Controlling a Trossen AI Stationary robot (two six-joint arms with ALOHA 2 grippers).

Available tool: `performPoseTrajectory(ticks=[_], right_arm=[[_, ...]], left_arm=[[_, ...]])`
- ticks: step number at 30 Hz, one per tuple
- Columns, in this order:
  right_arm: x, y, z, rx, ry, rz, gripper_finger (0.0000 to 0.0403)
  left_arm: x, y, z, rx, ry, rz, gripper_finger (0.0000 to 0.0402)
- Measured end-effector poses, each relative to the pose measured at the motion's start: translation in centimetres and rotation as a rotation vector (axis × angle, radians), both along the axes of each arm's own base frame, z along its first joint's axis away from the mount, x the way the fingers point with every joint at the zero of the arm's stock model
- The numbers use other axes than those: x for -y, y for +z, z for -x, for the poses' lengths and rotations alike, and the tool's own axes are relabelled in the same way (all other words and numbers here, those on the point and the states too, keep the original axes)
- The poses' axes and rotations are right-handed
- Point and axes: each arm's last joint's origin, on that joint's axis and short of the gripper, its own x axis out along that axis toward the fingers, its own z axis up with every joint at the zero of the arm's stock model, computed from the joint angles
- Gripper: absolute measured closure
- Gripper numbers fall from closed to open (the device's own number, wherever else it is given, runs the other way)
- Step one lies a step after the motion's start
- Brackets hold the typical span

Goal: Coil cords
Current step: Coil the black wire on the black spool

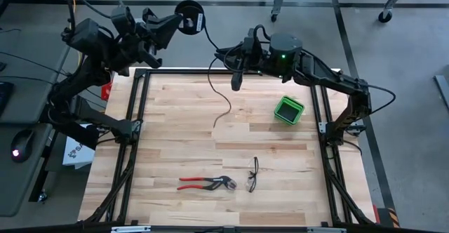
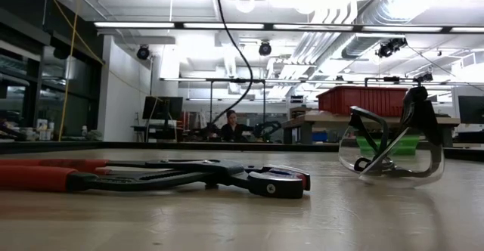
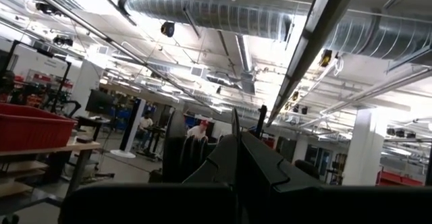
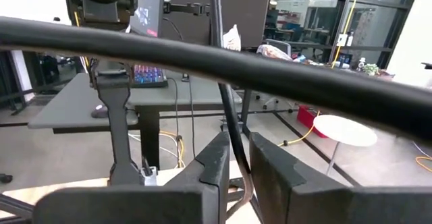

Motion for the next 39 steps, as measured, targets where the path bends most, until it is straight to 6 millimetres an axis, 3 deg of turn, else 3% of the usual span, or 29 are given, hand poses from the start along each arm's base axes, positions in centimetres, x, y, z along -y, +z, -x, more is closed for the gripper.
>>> performPoseTrajectory(ticks=[12,17,22,29,39], right_arm=[[0.0,-0.2,0.0,-0.022,0.001,0.012,0.0358],[-0.3,-0.2,-0.1,-0.019,0.01,0.01,0.0396],[-1.5,-0.4,-1.4,0.03,0.085,0.009,0.0399],[-3.0,-1.1,-3.5,0.096,0.157,0.011,0.0401],[-3.0,0.1,-3.4,0.224,0.148,0.046,0.0402]], left_arm=[[0.0,0.1,0.1,0.003,0.001,-0.001,0.0401],[-0.1,0.0,0.1,0.009,0.016,0.02,0.0401],[-0.5,-0.5,-1.3,0.048,-0.058,0.189,0.0402],[-1.5,-1.7,-3.6,0.083,-0.292,0.464,0.0402],[-1.1,-2.6,-4.7,0.058,-0.519,0.755,0.0402]])
